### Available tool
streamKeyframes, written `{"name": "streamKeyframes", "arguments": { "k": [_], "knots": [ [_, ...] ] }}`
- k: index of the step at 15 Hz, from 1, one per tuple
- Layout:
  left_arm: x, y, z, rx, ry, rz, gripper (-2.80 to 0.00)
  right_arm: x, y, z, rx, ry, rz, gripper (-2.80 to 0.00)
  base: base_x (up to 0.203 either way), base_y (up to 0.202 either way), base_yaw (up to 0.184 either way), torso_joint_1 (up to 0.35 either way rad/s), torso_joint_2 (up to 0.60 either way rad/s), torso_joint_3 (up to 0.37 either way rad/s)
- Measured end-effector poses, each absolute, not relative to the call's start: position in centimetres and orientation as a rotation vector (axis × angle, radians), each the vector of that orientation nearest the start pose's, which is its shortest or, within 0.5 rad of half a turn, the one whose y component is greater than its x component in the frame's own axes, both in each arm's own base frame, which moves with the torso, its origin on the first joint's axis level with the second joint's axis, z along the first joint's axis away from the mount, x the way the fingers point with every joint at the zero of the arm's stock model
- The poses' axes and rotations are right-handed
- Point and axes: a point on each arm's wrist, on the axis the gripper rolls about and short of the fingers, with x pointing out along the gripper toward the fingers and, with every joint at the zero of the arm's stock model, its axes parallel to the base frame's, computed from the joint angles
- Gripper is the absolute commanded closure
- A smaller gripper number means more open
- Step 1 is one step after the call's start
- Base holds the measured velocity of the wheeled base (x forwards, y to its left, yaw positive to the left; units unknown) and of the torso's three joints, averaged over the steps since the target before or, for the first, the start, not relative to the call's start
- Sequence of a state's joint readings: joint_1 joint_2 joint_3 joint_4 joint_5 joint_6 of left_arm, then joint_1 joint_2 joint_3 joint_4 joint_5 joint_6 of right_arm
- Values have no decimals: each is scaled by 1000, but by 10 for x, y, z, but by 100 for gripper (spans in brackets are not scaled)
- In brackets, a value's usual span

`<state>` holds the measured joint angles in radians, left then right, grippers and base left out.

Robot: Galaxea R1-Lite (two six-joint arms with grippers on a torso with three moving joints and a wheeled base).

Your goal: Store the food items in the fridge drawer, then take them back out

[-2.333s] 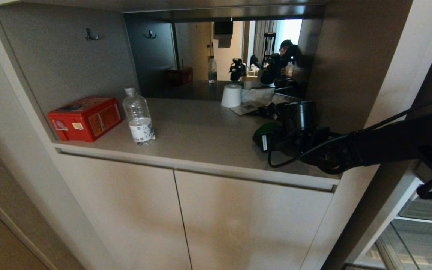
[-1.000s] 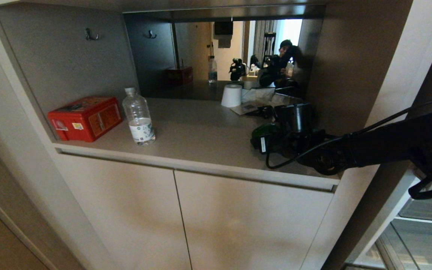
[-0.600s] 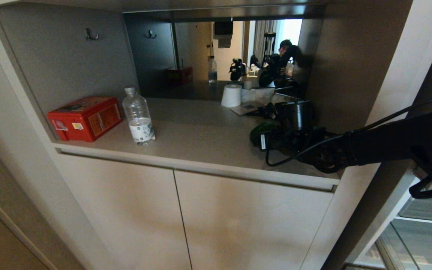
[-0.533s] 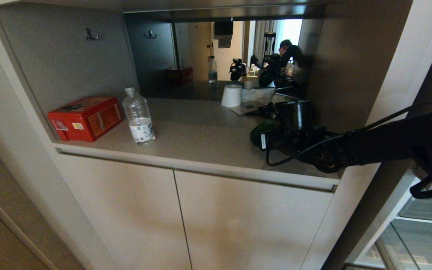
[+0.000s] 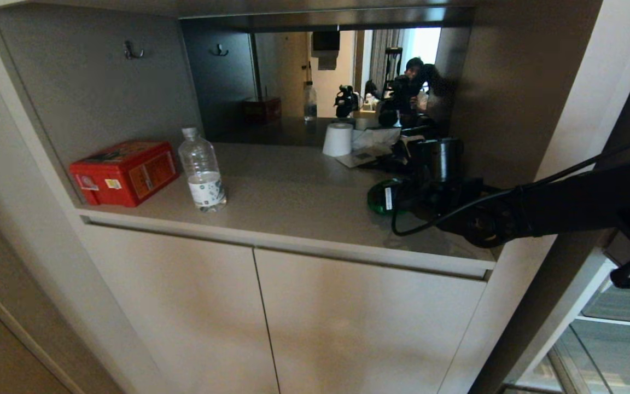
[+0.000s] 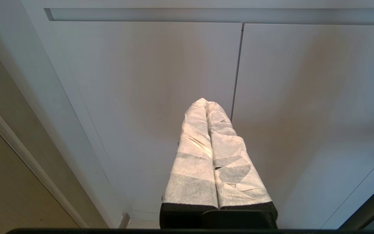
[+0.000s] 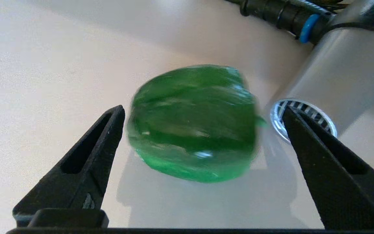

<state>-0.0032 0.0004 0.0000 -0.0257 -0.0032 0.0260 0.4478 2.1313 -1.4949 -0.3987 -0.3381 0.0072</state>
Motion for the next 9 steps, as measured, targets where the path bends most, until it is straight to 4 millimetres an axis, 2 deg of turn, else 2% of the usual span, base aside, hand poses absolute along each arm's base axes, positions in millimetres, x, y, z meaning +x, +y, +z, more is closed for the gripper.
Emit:
{"name": "streamKeyframes", "arguments": {
  "k": [2, 3, 6, 9],
  "knots": [
    [-23, 0, 78, 26, -25, -6, 0, 396, 185, 194, -82, 212, 112, -280, 0, 0, 0, 0, 0, 0],
    [-23, 0, 78, 26, -25, -6, 0, 390, 185, 196, -84, 214, 119, 0, 0, 0, 0, 0, 0, 0],
    [-23, 0, 78, 26, -25, -6, 0, 362, 182, 201, -98, 236, 148, 0, 0, 0, 0, 0, 0, 0],
    [-23, 0, 78, 26, -25, -6, 0, 315, 174, 213, -109, 249, 197, 0, 0, 0, 0, 0, 0, 0]
  ]
}}
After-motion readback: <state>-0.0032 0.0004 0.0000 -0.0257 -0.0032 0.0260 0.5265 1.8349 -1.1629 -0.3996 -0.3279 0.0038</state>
